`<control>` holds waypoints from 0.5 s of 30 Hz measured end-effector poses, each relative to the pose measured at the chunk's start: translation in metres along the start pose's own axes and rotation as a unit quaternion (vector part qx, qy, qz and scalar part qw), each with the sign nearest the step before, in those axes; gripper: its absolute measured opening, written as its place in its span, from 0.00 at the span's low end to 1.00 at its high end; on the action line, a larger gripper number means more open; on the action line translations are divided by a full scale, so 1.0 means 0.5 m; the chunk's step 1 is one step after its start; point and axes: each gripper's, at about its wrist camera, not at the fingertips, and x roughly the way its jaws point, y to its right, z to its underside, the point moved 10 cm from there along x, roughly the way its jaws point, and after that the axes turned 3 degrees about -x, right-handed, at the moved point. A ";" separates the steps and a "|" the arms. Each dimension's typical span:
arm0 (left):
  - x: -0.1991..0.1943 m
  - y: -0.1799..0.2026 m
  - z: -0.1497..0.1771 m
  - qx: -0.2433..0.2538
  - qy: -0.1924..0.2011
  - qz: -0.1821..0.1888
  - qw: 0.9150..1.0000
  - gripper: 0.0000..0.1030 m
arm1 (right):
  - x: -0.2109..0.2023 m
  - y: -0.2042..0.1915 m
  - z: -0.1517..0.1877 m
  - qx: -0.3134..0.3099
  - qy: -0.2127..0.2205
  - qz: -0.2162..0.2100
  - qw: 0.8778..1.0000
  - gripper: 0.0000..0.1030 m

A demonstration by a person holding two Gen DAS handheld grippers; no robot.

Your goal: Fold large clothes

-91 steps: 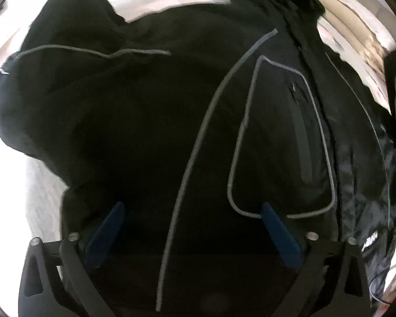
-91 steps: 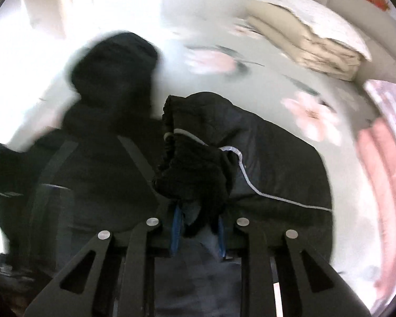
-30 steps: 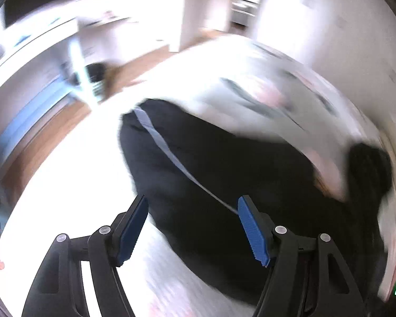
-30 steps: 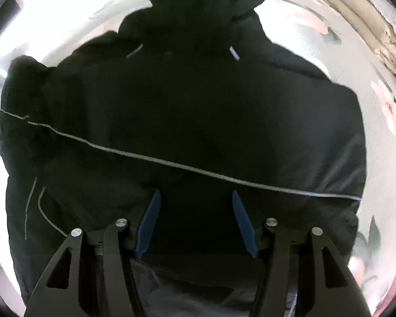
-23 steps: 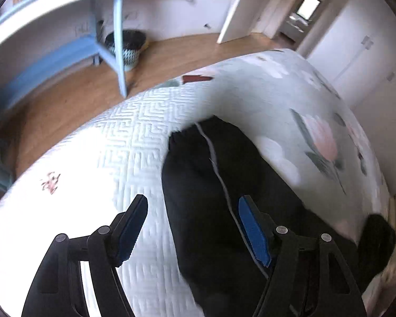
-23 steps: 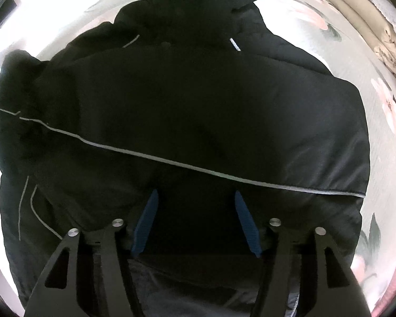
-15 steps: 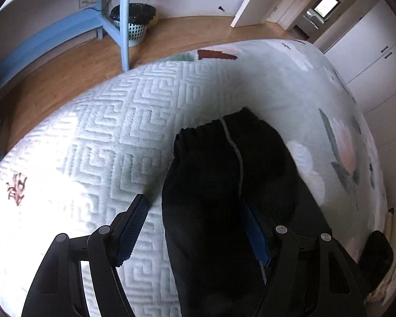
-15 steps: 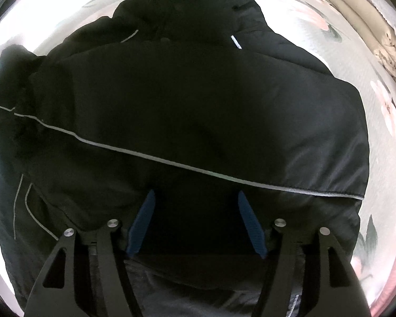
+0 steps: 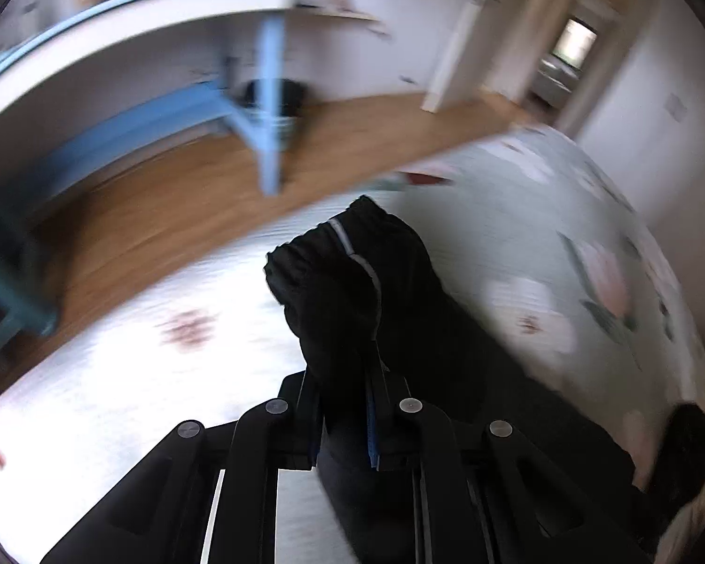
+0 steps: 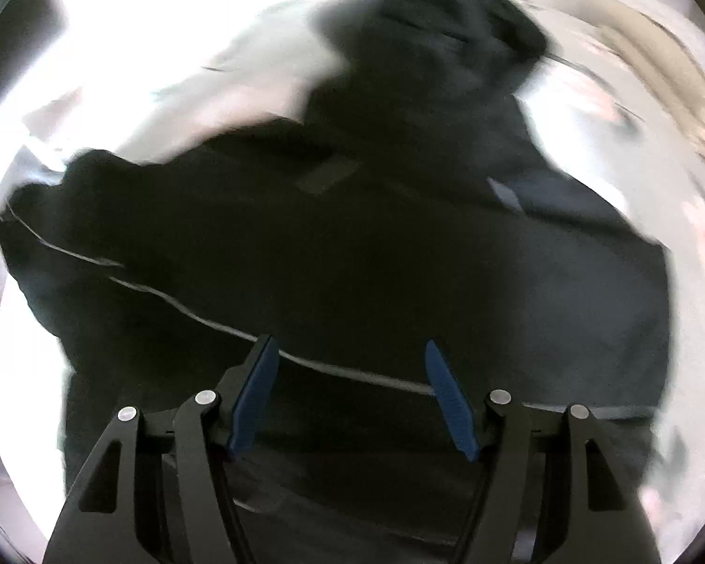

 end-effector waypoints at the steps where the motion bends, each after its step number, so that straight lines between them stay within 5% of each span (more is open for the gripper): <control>1: 0.000 -0.025 0.008 -0.012 -0.010 0.002 1.000 0.14 | 0.008 -0.024 -0.015 -0.007 0.005 -0.008 1.000 0.68; 6: -0.010 -0.050 0.054 0.018 -0.015 -0.012 1.000 0.14 | 0.106 -0.132 -0.042 -0.046 -0.015 -0.013 0.999 0.50; 10: -0.089 0.015 0.077 0.090 0.030 -0.006 0.996 0.14 | 0.168 -0.144 -0.032 -0.081 -0.038 0.022 0.996 0.52; 15: -0.209 0.122 0.137 0.174 0.075 -0.003 0.982 0.14 | 0.149 -0.134 -0.044 -0.057 -0.054 0.000 0.997 0.50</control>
